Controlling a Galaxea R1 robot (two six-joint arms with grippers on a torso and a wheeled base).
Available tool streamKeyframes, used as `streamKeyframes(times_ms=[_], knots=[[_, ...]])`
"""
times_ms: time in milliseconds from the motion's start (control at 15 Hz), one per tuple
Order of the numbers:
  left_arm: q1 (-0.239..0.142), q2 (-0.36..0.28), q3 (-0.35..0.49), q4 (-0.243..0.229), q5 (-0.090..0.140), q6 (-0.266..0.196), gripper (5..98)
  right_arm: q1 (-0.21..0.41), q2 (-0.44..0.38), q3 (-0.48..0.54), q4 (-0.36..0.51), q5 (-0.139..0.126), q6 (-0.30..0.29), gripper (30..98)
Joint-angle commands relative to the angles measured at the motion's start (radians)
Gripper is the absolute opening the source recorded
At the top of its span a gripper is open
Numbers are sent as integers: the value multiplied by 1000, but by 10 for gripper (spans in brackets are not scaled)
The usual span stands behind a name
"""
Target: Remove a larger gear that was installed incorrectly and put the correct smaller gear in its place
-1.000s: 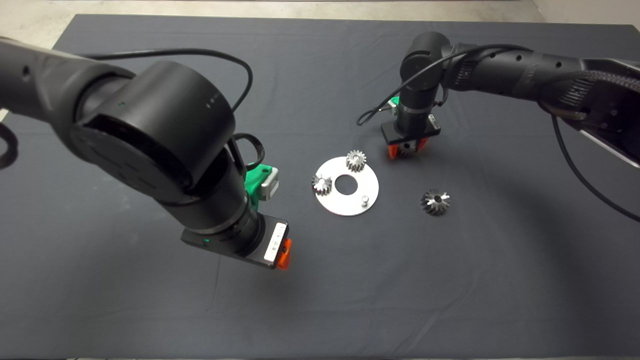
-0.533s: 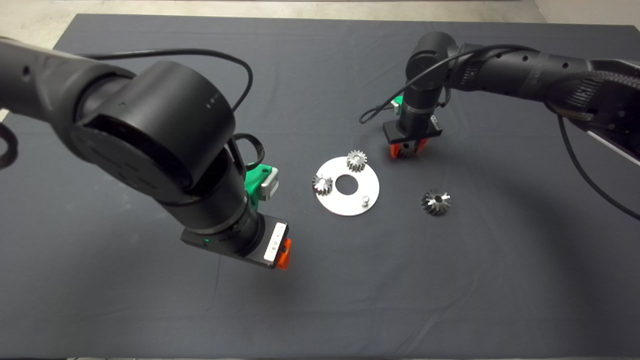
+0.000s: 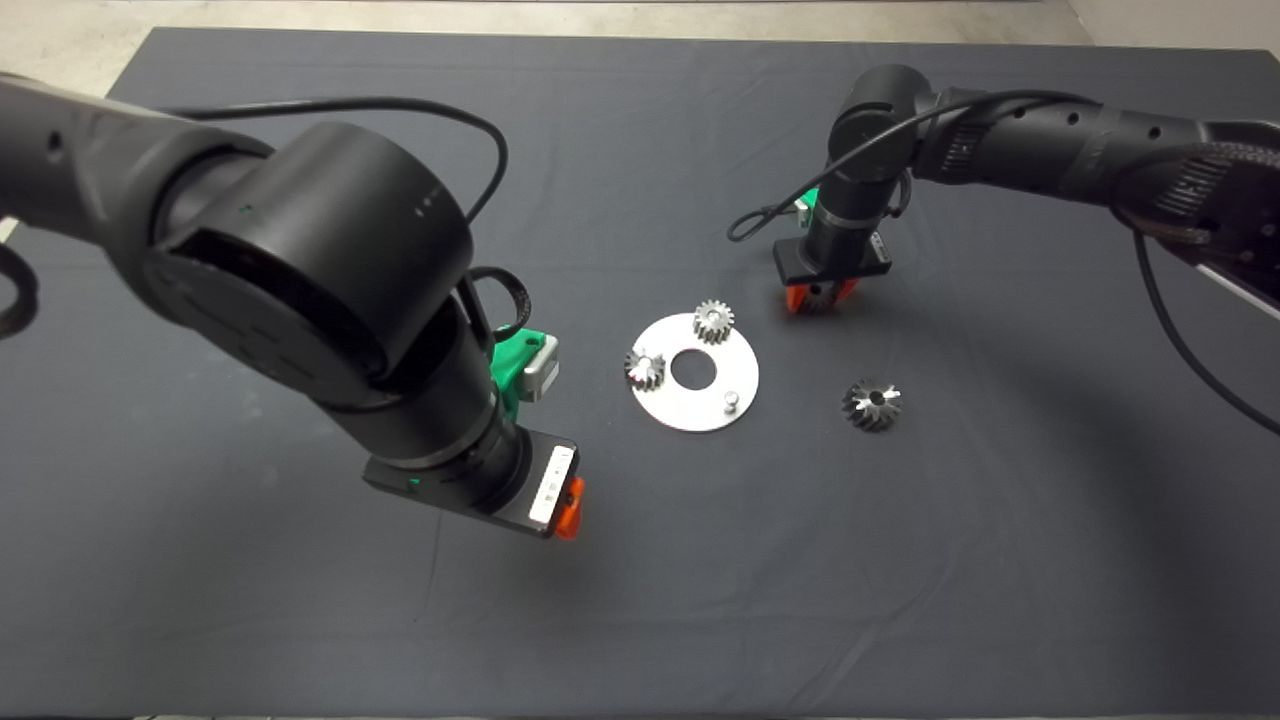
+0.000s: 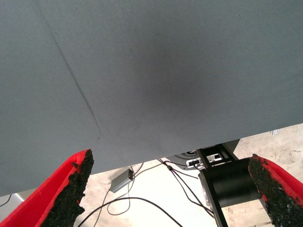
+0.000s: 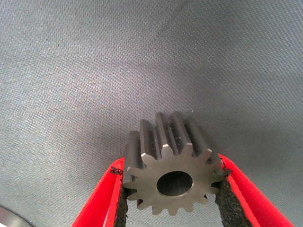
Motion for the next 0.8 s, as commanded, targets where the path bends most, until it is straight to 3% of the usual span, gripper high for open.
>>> streamKeyframes(times_ms=[0,267,333,533,733], knots=[[-21,15,1,0,69,0,839,2,-15,11,-55,-102,10,421],[-21,15,1,0,70,0,839,7,-15,64,-54,-99,13,405],[-21,15,0,0,69,0,839,18,-22,118,-47,-101,20,399],[-21,9,-5,0,70,0,839,123,-52,240,63,-102,122,386],[-21,12,-21,0,73,0,839,262,-92,335,168,-101,185,380]])
